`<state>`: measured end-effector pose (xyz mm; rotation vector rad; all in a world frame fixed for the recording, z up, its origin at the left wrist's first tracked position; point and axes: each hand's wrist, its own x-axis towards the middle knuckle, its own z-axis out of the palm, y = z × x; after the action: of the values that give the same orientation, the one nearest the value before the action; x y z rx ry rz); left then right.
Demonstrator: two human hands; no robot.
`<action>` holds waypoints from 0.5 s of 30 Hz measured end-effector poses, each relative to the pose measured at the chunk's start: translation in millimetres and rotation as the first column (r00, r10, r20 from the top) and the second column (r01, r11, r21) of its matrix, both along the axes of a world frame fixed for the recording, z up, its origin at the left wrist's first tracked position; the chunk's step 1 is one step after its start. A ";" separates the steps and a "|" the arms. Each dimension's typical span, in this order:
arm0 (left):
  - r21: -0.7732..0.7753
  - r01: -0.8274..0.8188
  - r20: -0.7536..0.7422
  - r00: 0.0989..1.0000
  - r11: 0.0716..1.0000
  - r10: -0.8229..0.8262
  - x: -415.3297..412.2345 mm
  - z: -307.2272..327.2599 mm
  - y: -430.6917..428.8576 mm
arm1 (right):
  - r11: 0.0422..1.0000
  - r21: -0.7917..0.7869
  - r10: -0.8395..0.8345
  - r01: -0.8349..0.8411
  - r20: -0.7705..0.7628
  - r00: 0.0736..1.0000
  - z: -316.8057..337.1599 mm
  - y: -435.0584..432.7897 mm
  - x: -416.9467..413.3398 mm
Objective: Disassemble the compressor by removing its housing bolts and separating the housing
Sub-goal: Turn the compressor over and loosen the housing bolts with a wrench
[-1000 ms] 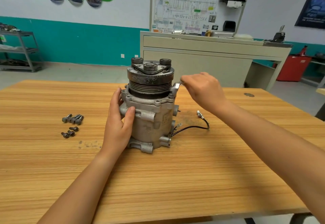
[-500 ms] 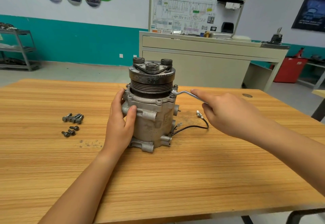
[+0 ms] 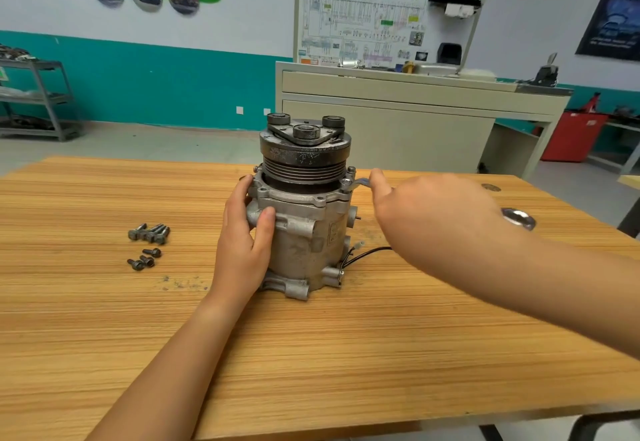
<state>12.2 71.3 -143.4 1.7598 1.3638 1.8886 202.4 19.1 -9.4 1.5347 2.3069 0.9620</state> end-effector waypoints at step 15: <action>0.037 -0.010 0.007 1.000 0.999 0.010 1.4 -0.5 -0.3 | 0.752 0.417 0.646 -0.511 -0.311 0.697 -26.0 119.6 27.4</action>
<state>13.6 71.0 -143.9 1.7651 1.3461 1.9358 229.8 138.7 -35.4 1.1905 3.2387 1.2604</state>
